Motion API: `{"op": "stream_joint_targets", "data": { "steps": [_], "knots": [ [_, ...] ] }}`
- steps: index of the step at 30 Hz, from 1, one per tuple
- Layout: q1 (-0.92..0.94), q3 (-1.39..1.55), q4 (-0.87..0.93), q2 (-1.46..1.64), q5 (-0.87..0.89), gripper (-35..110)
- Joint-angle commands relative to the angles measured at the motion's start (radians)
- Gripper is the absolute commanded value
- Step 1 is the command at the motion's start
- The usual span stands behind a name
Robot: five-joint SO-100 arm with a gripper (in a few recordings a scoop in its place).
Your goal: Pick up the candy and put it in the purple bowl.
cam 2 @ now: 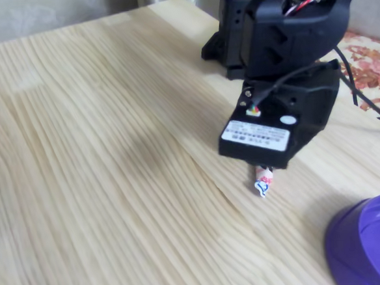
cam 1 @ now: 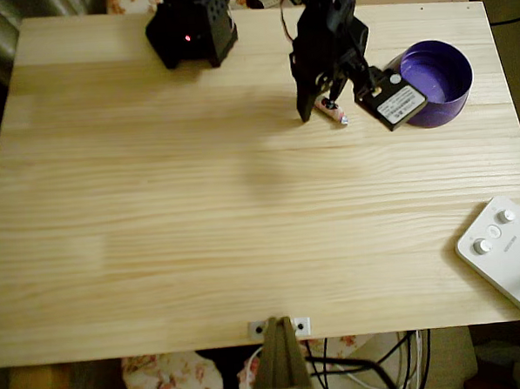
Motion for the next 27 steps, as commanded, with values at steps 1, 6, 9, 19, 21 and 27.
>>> {"op": "stream_joint_targets", "data": {
  "steps": [1, 6, 9, 19, 21, 27],
  "knots": [
    [-0.02, -0.02, -0.02, -0.002, 0.008, 13],
    [-0.021, -0.015, -0.021, -0.002, 0.015, 0],
    [-0.029, -0.015, -0.02, 0.0, 0.015, 0],
    [-0.043, 0.009, 0.072, 0.227, 0.038, 0],
    [-0.043, 0.021, 0.089, 0.316, 0.044, 0],
    [-0.06, 0.078, 0.077, 0.591, 0.034, 0]
  ]
}}
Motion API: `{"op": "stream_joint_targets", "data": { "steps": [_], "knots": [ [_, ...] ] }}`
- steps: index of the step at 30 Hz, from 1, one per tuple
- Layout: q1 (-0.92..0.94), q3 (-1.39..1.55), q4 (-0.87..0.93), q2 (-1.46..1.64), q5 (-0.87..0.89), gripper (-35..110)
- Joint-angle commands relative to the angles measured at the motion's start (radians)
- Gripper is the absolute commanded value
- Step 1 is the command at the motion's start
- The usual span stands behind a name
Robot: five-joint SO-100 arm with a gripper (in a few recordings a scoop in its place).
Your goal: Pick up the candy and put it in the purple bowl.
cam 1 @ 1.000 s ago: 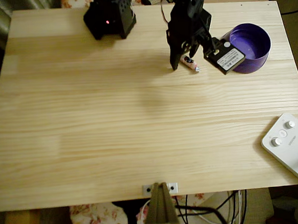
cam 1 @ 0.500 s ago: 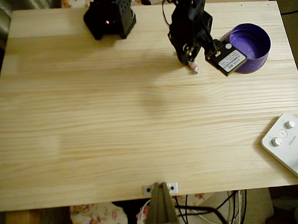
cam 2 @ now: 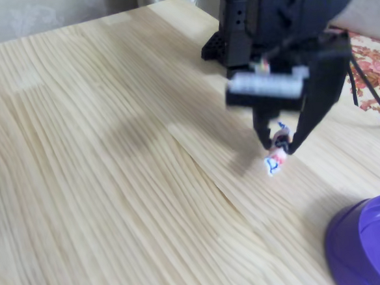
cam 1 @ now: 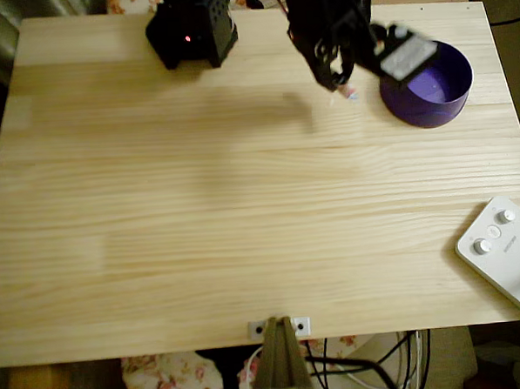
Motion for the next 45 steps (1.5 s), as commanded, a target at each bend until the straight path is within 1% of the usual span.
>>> {"op": "stream_joint_targets", "data": {
  "steps": [1, 5, 9, 16, 22, 27, 32, 45],
  "knots": [
    [-0.029, 0.012, -0.005, 0.256, 0.008, 0],
    [-0.067, 0.026, -0.048, 0.367, -0.009, 0],
    [-0.114, 0.02, -0.133, 0.362, -0.049, 0],
    [-0.176, -0.031, -0.252, 0.281, -0.138, 0],
    [-0.196, -0.173, -0.305, 0.069, -0.196, 0],
    [-0.189, -0.298, -0.318, -0.089, -0.219, 0],
    [-0.189, -0.425, -0.282, -0.212, -0.236, 0],
    [-0.222, -0.543, -0.268, -0.344, -0.247, 0]
  ]
}}
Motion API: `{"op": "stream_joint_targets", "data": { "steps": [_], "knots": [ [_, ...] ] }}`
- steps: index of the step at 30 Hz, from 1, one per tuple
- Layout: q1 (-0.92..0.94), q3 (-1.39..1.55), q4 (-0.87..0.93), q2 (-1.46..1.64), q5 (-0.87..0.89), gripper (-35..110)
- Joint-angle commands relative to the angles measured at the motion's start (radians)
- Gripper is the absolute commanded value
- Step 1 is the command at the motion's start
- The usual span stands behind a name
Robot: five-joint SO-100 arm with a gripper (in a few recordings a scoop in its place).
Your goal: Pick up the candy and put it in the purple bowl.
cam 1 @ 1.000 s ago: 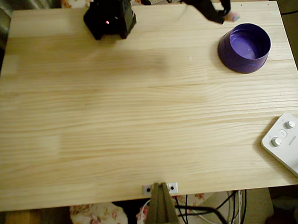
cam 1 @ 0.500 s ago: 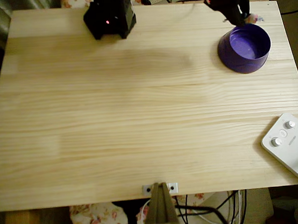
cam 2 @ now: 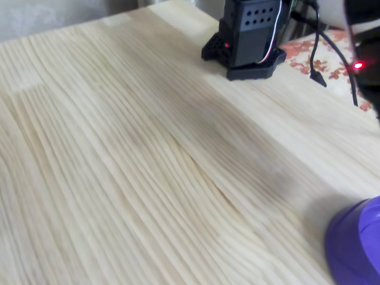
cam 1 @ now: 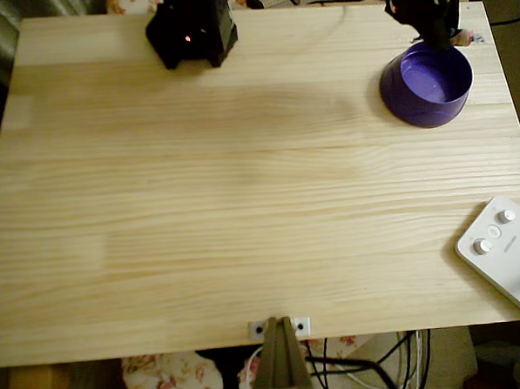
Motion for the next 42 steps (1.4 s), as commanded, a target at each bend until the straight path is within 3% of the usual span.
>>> {"op": "stream_joint_targets", "data": {
  "steps": [1, 6, 19, 28, 30, 34, 42],
  "knots": [
    [-0.028, -0.138, 0.017, 0.003, -0.008, 0],
    [-0.037, -0.153, 0.012, -0.02, -0.006, 1],
    [-0.035, -0.152, 0.021, -0.032, 0.014, 19],
    [-0.026, -0.083, 0.015, 0.044, 0.021, 19],
    [-0.025, -0.064, 0.015, 0.067, 0.023, 19],
    [-0.015, -0.023, 0.02, 0.12, 0.035, 1],
    [0.034, 0.017, 0.071, 0.189, 0.075, 0]
  ]
}}
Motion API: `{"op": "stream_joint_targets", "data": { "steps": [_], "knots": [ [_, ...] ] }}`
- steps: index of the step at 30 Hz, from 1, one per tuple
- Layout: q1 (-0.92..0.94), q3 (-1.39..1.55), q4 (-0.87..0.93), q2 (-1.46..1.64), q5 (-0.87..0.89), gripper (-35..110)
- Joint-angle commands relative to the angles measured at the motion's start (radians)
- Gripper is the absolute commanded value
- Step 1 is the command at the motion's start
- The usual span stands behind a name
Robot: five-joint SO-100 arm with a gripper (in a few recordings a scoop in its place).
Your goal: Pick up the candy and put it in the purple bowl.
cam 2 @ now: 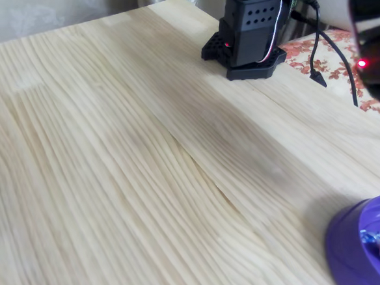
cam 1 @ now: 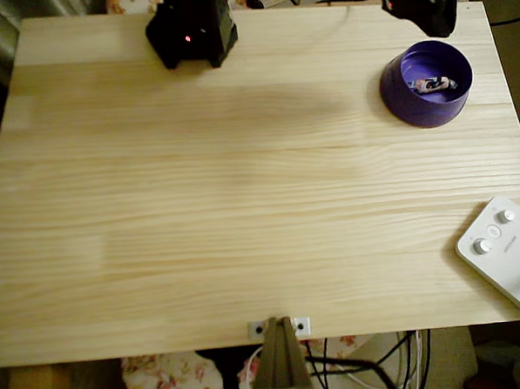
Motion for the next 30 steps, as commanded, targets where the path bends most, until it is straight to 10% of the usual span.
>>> {"op": "stream_joint_targets", "data": {
  "steps": [1, 30],
  "knots": [
    [0.029, -0.037, 0.048, 0.086, 0.034, 0],
    [0.514, -0.066, 0.44, -0.091, 0.14, 3]
  ]
}}
